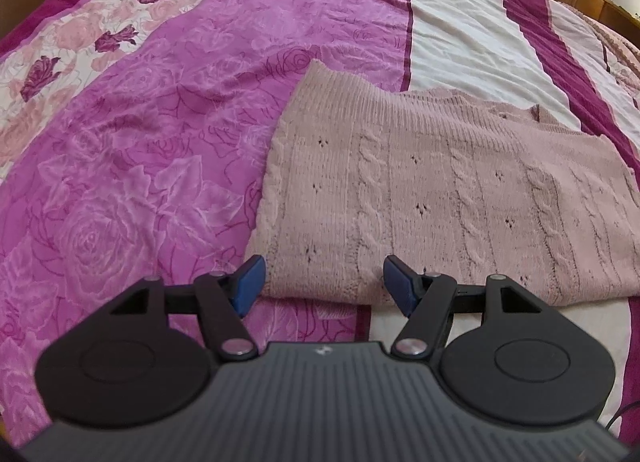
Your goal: Fold small clothes
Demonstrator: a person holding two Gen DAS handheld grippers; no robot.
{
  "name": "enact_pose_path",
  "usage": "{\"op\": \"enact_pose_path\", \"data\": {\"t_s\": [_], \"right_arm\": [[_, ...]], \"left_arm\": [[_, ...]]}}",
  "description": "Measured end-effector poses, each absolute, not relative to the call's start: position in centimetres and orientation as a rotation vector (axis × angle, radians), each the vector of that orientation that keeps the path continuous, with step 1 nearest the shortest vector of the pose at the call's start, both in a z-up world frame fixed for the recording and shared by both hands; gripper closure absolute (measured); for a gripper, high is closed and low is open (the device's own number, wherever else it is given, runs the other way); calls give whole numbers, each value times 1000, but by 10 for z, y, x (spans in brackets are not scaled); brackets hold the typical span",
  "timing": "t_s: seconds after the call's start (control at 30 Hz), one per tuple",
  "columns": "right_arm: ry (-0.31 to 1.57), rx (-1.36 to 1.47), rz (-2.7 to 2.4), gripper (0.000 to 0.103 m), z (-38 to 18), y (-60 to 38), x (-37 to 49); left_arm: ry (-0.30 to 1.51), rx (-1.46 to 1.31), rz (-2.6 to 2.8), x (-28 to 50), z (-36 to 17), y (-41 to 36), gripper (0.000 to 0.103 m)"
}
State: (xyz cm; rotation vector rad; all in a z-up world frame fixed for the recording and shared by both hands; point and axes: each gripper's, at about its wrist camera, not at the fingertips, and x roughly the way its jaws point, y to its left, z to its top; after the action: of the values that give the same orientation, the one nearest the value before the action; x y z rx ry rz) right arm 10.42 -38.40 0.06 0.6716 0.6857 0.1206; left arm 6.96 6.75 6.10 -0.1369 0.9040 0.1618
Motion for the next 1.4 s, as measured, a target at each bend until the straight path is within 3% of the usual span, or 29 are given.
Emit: {"op": "enact_pose_path", "data": {"t_s": [0.33,0.37,0.43,0.5,0.8,1.4], "right_arm": [[661,679,160,19,-4,-359,122],[653,697,153,22,-5,-360,122],[644,735,136,45,-7,-363,121],[631,770,154,55,-7,-368,120],[642,828,127,49,-16,-372,123],[653,826,105,50,-21,-369,135]], "left_arm": [[914,-158,172,64,59,69,36],[915,-159,173,64,59,69,36],[915,-160,173,63,59,68,36],[915,-160,173,63,59,68,36],[922,-168,177,61,57,70,36],[927,-162,177,55,56,73,36]]}}
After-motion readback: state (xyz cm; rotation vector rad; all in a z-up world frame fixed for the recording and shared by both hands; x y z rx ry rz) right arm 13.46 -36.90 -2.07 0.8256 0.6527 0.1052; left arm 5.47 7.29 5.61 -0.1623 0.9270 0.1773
